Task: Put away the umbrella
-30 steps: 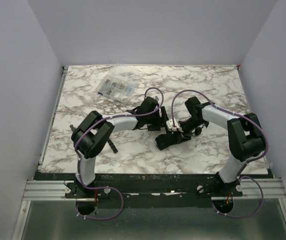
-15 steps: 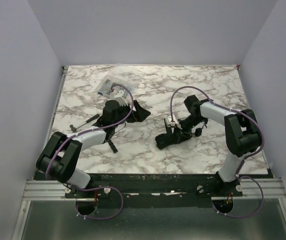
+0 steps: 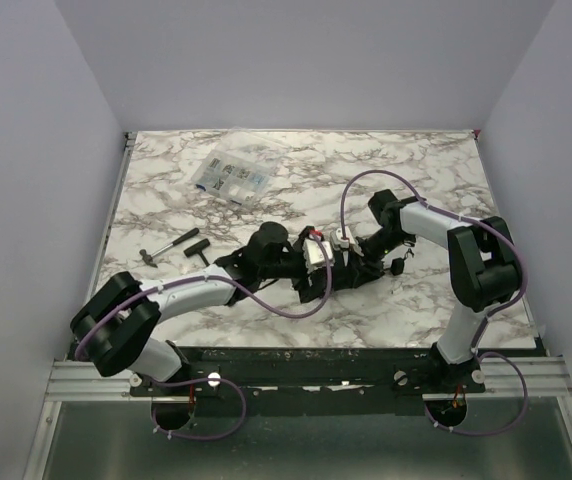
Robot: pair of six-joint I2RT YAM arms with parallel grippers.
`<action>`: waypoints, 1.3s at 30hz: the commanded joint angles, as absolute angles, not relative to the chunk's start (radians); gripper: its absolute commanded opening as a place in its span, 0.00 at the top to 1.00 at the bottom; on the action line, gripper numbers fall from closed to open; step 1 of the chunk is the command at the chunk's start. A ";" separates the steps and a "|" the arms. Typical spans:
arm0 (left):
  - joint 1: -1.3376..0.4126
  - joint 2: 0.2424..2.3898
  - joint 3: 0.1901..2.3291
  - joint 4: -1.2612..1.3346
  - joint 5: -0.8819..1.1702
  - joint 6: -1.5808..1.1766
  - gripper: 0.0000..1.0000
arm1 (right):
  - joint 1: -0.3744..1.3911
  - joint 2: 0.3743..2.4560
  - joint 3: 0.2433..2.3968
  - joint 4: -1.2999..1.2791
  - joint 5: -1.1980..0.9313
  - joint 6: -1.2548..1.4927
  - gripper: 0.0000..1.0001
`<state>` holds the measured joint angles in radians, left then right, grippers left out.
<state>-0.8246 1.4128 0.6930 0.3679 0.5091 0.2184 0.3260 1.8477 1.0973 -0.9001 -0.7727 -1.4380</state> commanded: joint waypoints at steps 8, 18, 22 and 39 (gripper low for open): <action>-0.932 1.638 0.857 0.173 0.341 0.527 0.02 | 0.336 1.995 0.997 -1.036 -0.525 -1.348 0.91; -0.939 1.775 0.930 0.152 0.248 0.499 0.13 | 0.335 1.993 0.992 -1.026 -0.532 -1.338 0.91; -0.941 1.774 0.907 0.188 0.269 0.472 0.15 | 0.336 1.989 0.991 -1.022 -0.532 -1.332 0.90; -0.939 1.721 0.785 0.358 0.320 0.394 0.13 | 0.334 1.980 0.984 -0.998 -0.539 -1.300 0.90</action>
